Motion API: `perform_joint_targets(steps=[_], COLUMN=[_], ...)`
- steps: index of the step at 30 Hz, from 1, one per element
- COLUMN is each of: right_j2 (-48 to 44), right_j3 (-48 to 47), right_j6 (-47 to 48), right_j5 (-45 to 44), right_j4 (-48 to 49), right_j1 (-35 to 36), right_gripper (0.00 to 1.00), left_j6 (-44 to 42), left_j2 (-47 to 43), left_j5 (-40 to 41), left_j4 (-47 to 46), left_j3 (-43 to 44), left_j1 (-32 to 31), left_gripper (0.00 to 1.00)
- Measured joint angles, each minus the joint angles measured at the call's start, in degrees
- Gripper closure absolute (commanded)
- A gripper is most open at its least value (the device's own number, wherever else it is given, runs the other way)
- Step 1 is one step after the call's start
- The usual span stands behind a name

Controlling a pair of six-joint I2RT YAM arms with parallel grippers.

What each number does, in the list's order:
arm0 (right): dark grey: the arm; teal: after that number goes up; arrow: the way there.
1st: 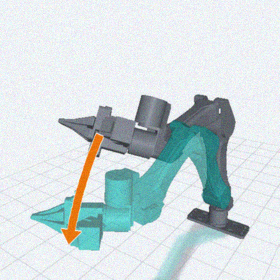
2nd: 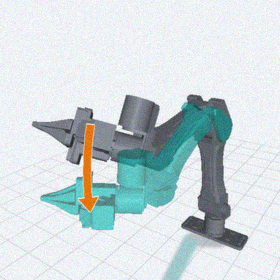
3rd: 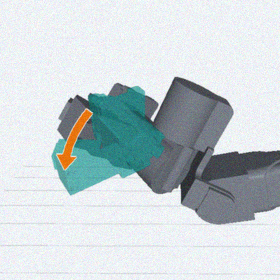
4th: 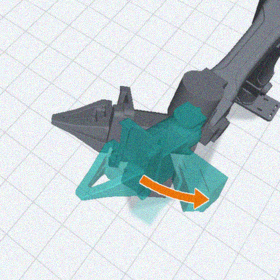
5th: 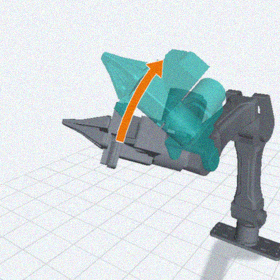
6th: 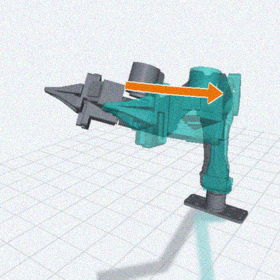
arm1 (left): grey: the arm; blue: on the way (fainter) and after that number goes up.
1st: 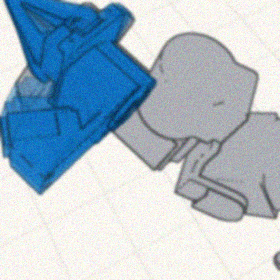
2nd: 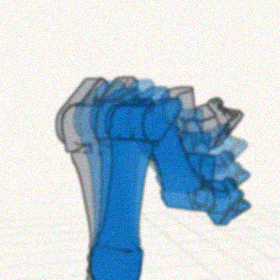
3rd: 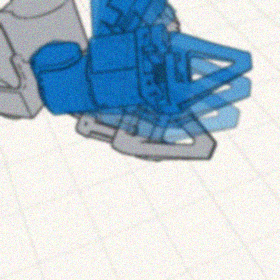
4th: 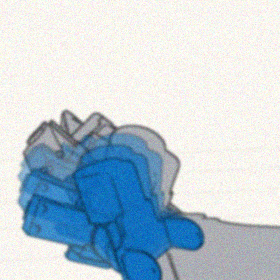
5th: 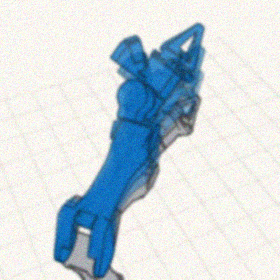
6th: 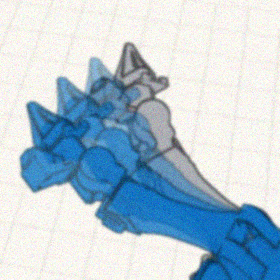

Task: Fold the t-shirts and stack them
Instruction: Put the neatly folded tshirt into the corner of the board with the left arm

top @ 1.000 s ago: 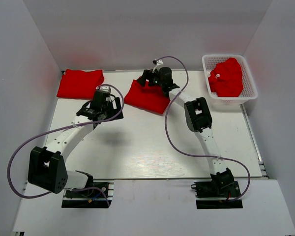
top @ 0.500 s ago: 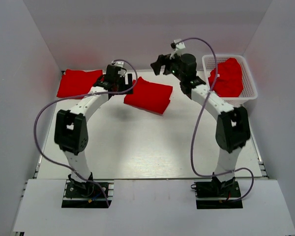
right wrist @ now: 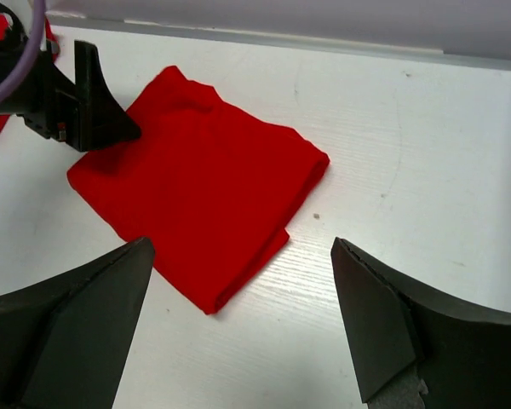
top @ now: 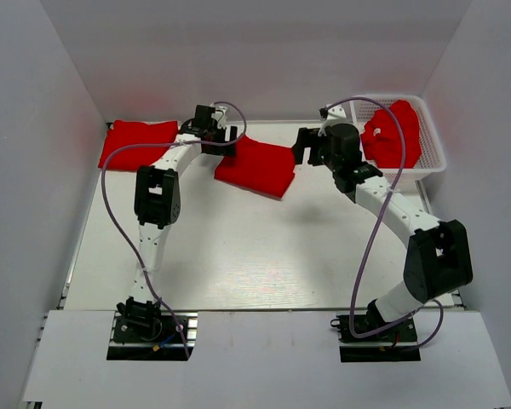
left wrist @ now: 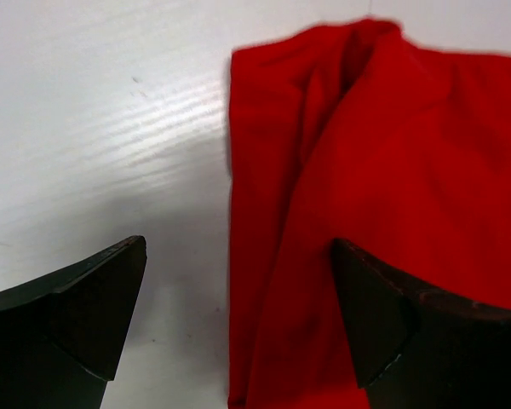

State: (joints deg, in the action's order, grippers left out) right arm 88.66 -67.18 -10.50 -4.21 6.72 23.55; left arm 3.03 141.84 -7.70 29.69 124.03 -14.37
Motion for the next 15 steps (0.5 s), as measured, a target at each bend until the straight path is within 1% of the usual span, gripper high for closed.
perform_joint_targets(steps=[2,7,15], right_j2=[-0.68,-0.98,-0.98], right_j3=[0.24,0.24,0.26], right_j6=[0.04,0.02,-0.13], right_j5=[-0.72,-1.42,-1.44], right_j4=[-1.14,-2.60,-3.78], right_j1=[-0.07,-0.13,-0.24], right_gripper=[0.10,0.10,0.10], left_j6=[-0.90,-2.91,-5.53], left_j2=[1.09,0.28,0.35], left_j5=[-1.14,-2.14,0.81], left_j4=[0.81,-1.05,0.74], left_j3=[-0.20,-3.45,-3.15], left_j1=[0.00,-0.07,-0.85], left_gripper=[0.00,0.00,0.00])
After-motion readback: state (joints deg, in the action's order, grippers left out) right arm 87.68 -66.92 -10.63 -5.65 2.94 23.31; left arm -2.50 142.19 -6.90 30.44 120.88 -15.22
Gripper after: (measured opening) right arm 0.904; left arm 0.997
